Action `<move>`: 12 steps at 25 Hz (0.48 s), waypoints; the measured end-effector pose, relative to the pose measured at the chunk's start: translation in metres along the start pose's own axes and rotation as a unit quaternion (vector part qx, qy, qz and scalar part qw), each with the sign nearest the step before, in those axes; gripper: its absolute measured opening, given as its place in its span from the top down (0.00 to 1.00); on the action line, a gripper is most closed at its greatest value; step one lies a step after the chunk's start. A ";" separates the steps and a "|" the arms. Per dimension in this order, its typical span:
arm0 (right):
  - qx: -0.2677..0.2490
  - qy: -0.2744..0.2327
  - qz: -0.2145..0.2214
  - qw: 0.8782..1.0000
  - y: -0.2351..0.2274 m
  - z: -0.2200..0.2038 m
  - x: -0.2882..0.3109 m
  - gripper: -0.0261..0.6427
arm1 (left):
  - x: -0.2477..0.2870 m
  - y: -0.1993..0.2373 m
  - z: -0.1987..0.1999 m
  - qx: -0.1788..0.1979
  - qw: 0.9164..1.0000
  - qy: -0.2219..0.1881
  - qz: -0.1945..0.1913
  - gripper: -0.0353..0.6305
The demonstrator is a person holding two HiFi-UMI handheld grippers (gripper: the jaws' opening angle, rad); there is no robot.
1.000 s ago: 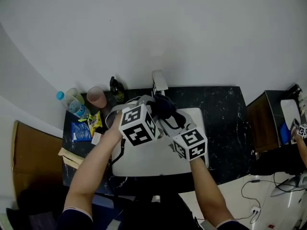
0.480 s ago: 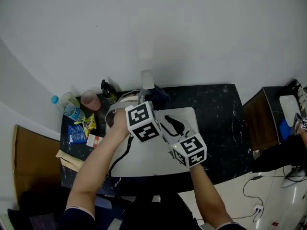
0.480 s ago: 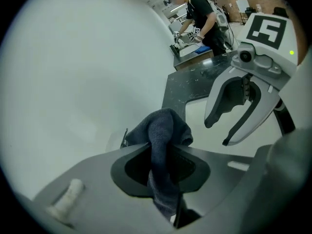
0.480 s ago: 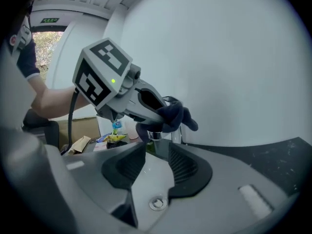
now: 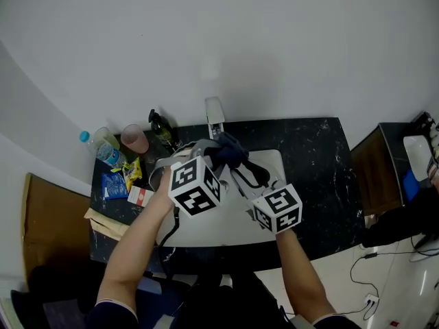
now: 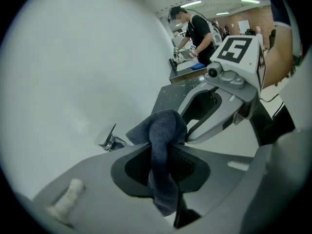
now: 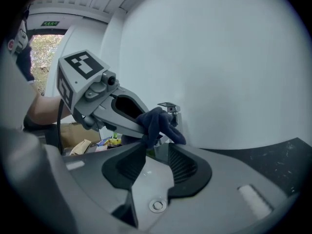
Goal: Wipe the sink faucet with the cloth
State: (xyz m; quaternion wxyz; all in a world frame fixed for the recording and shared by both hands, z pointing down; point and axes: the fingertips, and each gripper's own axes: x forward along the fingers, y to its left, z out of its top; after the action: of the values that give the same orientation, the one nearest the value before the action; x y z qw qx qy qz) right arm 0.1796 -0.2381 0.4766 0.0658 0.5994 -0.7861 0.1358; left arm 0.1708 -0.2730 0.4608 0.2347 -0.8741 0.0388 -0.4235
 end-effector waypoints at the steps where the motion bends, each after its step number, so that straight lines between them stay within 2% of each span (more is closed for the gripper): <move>1: -0.001 -0.002 0.001 1.000 0.001 0.002 0.000 0.74 | -0.006 0.002 0.000 -0.011 1.000 -0.006 -0.004 0.84; 4: -0.005 -0.007 0.002 1.000 0.005 0.010 0.004 0.74 | -0.024 0.019 -0.006 -0.038 0.999 -0.014 -0.004 0.84; 8: -0.012 -0.005 0.004 1.000 0.009 0.021 0.014 0.74 | -0.041 0.060 -0.014 -0.066 0.998 -0.012 0.019 0.84; 12: -0.018 0.010 0.006 1.000 0.010 0.023 0.028 0.66 | -0.039 0.108 0.001 -0.066 0.997 -0.010 0.042 0.84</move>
State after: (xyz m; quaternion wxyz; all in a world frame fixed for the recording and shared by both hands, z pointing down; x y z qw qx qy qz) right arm 0.1632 -0.2686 0.4607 0.0832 0.5917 -0.7916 0.1279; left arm 0.1609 -0.3584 0.3841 0.1945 -0.8895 0.1009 -0.4010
